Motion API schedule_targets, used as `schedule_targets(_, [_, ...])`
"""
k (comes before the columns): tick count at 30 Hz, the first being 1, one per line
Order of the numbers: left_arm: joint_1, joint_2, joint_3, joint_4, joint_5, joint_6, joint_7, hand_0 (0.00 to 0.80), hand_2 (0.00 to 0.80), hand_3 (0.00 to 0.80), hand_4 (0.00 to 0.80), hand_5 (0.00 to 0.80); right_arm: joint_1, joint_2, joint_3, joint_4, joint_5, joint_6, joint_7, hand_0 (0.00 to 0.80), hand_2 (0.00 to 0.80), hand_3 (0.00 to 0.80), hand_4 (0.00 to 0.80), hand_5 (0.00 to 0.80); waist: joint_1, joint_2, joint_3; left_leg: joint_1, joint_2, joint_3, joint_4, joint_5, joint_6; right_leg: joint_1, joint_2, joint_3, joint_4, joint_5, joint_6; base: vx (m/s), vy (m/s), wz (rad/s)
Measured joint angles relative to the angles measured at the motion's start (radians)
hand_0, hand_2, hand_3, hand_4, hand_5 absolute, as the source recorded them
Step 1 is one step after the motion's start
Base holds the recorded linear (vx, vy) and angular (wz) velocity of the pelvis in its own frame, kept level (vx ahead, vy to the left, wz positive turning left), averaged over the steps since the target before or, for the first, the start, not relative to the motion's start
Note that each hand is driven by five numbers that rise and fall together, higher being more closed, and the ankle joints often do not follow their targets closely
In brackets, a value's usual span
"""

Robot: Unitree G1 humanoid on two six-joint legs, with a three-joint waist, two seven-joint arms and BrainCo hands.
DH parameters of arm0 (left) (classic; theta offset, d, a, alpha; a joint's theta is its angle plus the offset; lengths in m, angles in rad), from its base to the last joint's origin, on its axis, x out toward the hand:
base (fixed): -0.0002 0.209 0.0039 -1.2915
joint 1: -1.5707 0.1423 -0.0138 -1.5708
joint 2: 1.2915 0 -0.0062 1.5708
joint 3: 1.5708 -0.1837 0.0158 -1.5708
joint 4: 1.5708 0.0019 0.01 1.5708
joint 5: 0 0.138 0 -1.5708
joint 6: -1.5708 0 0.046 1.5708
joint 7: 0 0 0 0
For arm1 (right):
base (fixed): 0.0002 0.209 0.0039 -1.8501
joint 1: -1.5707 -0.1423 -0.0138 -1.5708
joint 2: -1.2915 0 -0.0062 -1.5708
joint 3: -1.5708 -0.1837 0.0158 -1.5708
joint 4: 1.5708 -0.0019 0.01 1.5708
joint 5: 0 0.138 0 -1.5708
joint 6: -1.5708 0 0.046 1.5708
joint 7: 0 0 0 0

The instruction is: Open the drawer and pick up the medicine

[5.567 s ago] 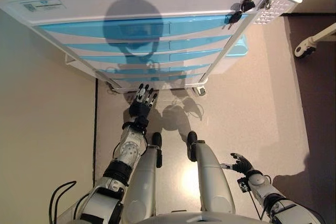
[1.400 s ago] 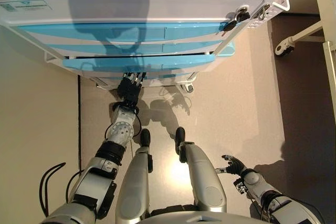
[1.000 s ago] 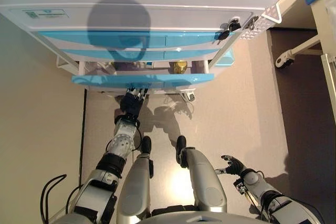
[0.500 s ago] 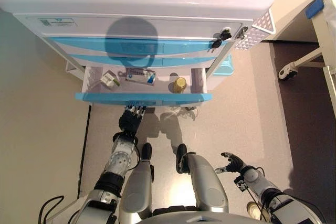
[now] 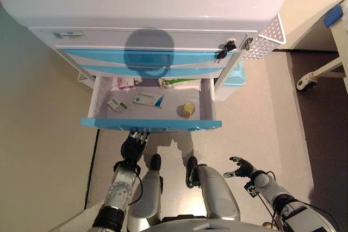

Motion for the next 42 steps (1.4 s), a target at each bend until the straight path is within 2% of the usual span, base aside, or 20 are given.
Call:
schedule_targets(5, [0.067,0.016,-0.004,-0.044,0.011,0.037,0.000,0.800,0.800,0.800,0.800,0.800,0.011,0.001,-0.007,0.004,-0.010,0.000,0.001,0.000,0.000,0.000,0.000,0.000,0.019,0.001,-0.010,0.002,0.001,-0.007,-0.011,0.000,0.000,0.001,0.001,-0.006,-0.003,-0.002,-0.006,0.000,0.000,0.01])
schedule_targets(8, [0.129,0.036,-0.007,-0.089,0.018,0.061,0.000,0.800,0.800,0.800,0.800,0.800,0.007,-0.001,-0.021,0.003,-0.017,0.000,0.000,0.000,0.000,0.000,0.000,0.000,0.022,0.001,-0.010,0.003,0.001,-0.012,-0.011,0.008,-0.012,0.003,0.000,-0.010,-0.003,-0.002,-0.007,-0.001,0.003,0.05])
schedule_targets(13, [0.160,0.065,-0.009,-0.113,0.026,0.101,-0.002,0.800,0.800,0.800,0.800,0.800,0.010,0.003,-0.021,0.009,-0.017,0.000,0.001,0.000,0.000,0.000,0.000,0.000,0.039,0.001,-0.011,0.008,0.000,-0.021,-0.011,0.005,-0.007,0.014,0.000,-0.015,-0.008,-0.005,-0.006,0.017,0.001,0.02])
schedule_targets(28, [0.296,0.081,-0.009,-0.158,0.026,0.105,-0.015,0.800,0.800,0.800,0.800,0.800,0.018,0.029,-0.062,0.025,-0.017,0.008,-0.011,0.000,0.000,0.000,0.000,0.000,0.079,0.002,-0.014,0.018,0.001,-0.023,-0.019,0.004,-0.007,0.021,0.005,-0.021,-0.008,-0.017,-0.008,0.007,0.000,0.01])
schedule_targets(32, [0.333,0.081,-0.016,-0.147,0.027,0.106,-0.015,0.800,0.800,0.800,0.800,0.800,0.031,0.029,-0.062,0.042,-0.016,0.010,-0.024,0.000,0.000,0.000,0.000,0.000,0.078,0.005,-0.063,0.005,0.002,-0.023,-0.030,0.004,-0.008,0.012,0.006,-0.025,-0.022,-0.017,-0.008,0.000,0.002,0.01])
schedule_targets(38, [0.356,0.080,-0.021,-0.127,0.028,0.118,-0.016,0.800,0.800,0.800,0.800,0.800,0.036,0.029,-0.062,0.048,-0.016,0.019,-0.034,0.000,0.000,0.000,0.000,0.000,0.079,0.009,-0.096,0.004,0.002,-0.024,-0.031,0.007,-0.013,0.018,0.007,-0.027,-0.036,-0.013,-0.009,0.006,0.005,0.02])
schedule_targets(42, [0.356,0.070,-0.037,-0.071,0.028,0.128,-0.020,0.800,0.800,0.800,0.800,0.800,0.044,0.028,-0.062,0.075,-0.015,0.020,-0.044,0.000,0.000,0.000,0.000,0.000,0.080,0.033,-0.134,0.025,0.003,-0.025,-0.043,0.007,-0.013,0.049,0.012,-0.028,-0.069,-0.006,0.002,0.000,0.000,0.00])
